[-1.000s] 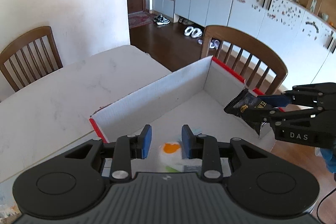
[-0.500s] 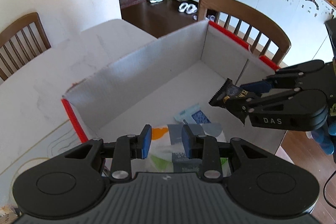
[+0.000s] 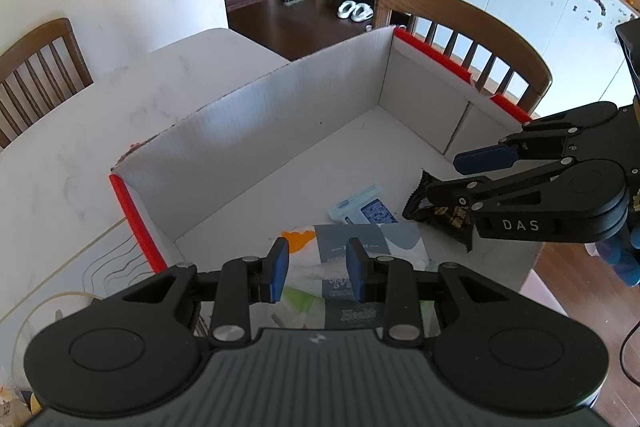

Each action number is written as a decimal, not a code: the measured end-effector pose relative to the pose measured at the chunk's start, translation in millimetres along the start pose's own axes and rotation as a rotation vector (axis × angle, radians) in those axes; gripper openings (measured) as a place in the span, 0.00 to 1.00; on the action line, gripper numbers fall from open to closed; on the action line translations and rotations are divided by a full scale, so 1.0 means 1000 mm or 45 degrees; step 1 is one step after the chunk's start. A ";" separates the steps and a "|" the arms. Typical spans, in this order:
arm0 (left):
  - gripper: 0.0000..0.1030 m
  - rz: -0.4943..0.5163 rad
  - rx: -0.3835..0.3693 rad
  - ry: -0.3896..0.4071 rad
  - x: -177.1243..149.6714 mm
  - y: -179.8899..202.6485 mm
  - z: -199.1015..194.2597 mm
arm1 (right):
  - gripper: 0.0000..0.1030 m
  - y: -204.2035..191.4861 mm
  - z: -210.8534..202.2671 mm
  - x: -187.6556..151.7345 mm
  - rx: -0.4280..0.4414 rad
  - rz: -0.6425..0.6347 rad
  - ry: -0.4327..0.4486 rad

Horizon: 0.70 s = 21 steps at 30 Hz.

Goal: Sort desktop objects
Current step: 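Open both grippers to drop the bread bag and black packet in the box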

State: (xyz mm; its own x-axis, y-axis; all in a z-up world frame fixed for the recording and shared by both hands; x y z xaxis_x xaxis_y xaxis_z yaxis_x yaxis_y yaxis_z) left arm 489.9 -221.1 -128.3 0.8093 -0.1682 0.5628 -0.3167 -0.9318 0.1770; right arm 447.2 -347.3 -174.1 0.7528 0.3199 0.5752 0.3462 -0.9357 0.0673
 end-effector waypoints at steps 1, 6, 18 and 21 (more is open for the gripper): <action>0.29 0.003 -0.002 0.005 0.000 0.001 -0.003 | 0.36 -0.001 -0.004 0.001 0.006 -0.001 0.007; 0.29 0.008 -0.015 0.045 -0.002 0.005 -0.020 | 0.37 -0.008 -0.027 0.004 0.024 -0.021 0.056; 0.29 0.019 -0.048 0.177 -0.013 0.010 -0.081 | 0.38 -0.037 -0.092 0.012 0.066 -0.049 0.215; 0.29 0.055 -0.005 0.221 -0.017 0.009 -0.097 | 0.40 -0.043 -0.102 0.012 0.059 -0.042 0.240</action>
Point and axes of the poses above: each gripper's, at about its wrist camera, not at the fingertips, and z roughly the way its jaws point, y to its right, x to its top, the point moved 10 cm from there along z, roughly the way its jaws point, and after that the axes turned 9 degrees about -x, right-handed, at the moved point
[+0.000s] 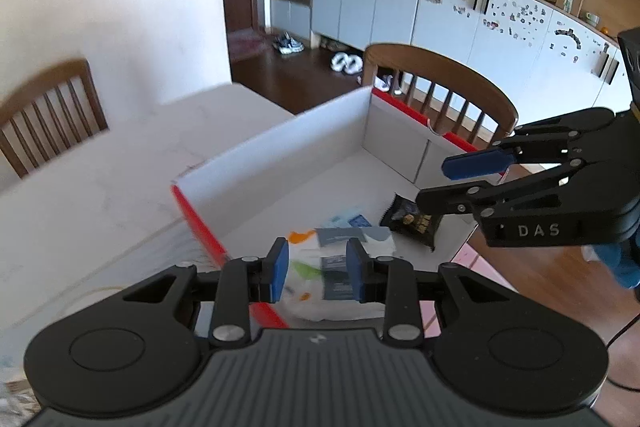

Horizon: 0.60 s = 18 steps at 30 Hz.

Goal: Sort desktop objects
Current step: 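Withdraw both grippers from the shoebox back to the snack pile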

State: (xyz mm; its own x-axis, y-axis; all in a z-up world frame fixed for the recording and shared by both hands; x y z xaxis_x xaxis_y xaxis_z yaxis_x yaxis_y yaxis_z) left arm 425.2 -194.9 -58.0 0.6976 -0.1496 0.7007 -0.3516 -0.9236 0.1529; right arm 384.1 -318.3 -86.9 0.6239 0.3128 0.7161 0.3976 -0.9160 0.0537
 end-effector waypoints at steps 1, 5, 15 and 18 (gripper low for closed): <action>0.29 0.001 -0.003 0.011 -0.001 0.000 -0.005 | 0.41 -0.002 -0.002 0.001 0.000 0.005 0.006; 0.29 -0.044 -0.022 0.048 -0.008 -0.007 -0.023 | 0.50 -0.011 -0.012 0.002 -0.006 0.019 0.034; 0.88 -0.138 0.003 0.204 -0.026 -0.037 -0.074 | 0.85 -0.049 -0.039 0.007 0.011 0.012 0.158; 1.00 -0.165 0.024 0.229 -0.037 -0.049 -0.088 | 0.92 -0.064 -0.046 0.011 0.019 0.017 0.193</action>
Point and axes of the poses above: each gripper's, at about its wrist camera, not at the fingertips, and z roughly the way its jaws point, y to its right, x to its top, the point moved 10 cm from there along z, roughly the way its jaws point, and after that the axes turned 9 degrees about -x, right-handed, at the moved point
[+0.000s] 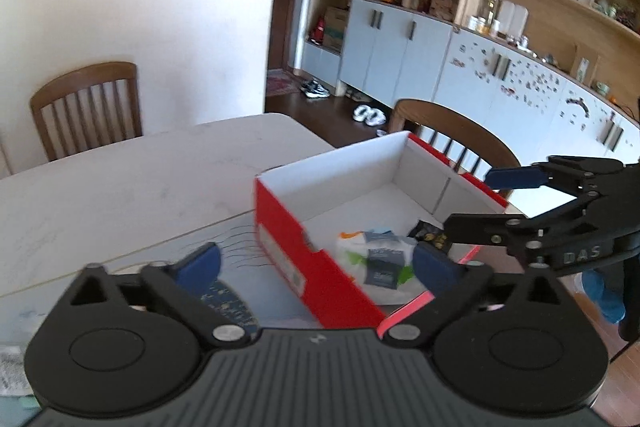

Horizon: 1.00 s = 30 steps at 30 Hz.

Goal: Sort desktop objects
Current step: 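Withdraw both grippers from the shoebox back to the snack pile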

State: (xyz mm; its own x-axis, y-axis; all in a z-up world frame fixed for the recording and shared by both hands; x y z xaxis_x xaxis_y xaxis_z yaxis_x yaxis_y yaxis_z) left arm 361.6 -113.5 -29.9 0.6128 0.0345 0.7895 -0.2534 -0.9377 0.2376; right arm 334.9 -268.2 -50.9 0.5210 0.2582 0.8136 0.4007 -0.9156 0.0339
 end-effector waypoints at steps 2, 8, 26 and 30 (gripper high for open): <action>1.00 -0.012 0.012 0.010 -0.005 -0.008 -0.010 | 0.97 -0.011 -0.003 0.003 -0.013 0.008 0.031; 1.00 -0.057 0.042 0.008 -0.028 -0.036 -0.040 | 1.00 -0.046 -0.002 0.002 0.008 0.038 0.044; 1.00 -0.114 0.147 0.006 -0.089 -0.141 -0.123 | 1.00 -0.166 0.005 -0.004 0.039 -0.011 0.054; 1.00 -0.141 0.170 -0.001 -0.099 -0.167 -0.134 | 1.00 -0.191 0.010 -0.003 0.060 -0.037 0.051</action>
Point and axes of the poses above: each gripper's, at about its wrist camera, not at the fingertips, and z roughly the way its jaws point, y to its right, x to its top, the point moved 10 cm from there along z, roughly the way its jaws point, and after that the axes turned 9 degrees about -x, right-handed, at the moved point
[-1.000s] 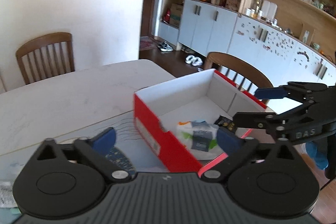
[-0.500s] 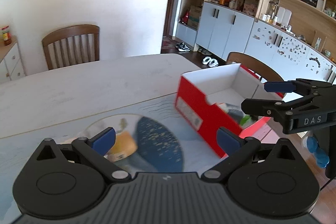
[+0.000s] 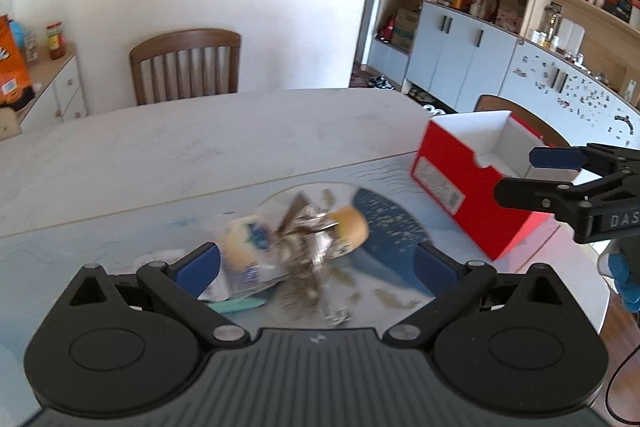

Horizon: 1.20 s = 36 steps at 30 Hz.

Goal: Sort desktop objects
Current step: 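Withdraw both grippers from the shoebox back to the snack pile, then grasp the white barcode packet with left gripper while right gripper grasps silver foil bag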

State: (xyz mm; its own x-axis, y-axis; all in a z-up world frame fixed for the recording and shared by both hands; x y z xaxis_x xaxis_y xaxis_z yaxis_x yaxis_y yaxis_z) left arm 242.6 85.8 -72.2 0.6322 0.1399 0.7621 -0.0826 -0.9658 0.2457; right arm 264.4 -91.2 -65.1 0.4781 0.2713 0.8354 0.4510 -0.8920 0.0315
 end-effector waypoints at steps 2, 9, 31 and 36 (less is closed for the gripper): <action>1.00 -0.018 0.010 -0.007 -0.002 -0.014 -0.002 | 0.99 -0.010 0.003 0.001 0.006 -0.012 -0.003; 1.00 -0.057 0.076 -0.015 -0.010 -0.059 -0.005 | 0.99 -0.042 0.015 -0.001 0.033 -0.042 -0.026; 1.00 0.297 -0.195 -0.173 -0.029 -0.132 0.052 | 0.94 -0.093 0.056 -0.024 0.010 -0.063 -0.131; 1.00 0.456 -0.282 -0.219 -0.033 -0.135 0.069 | 0.93 -0.100 0.069 -0.030 0.003 -0.073 -0.164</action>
State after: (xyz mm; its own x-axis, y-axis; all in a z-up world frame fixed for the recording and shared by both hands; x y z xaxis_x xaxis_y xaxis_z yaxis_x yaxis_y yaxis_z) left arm 285.8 196.3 -172.3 0.6513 -0.2507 0.7162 -0.4701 -0.8742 0.1215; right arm 256.8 15.4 -130.7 0.5442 0.3659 0.7550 0.4819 -0.8729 0.0757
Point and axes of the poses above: each gripper's, at about its wrist camera, not at the fingertips, and z roughly the way its jaws point, y to its right, x to its top, the point moved 10 cm from there along z, roughly the way its jaws point, and after that the axes turned 9 degrees about -x, right-handed, at the moved point
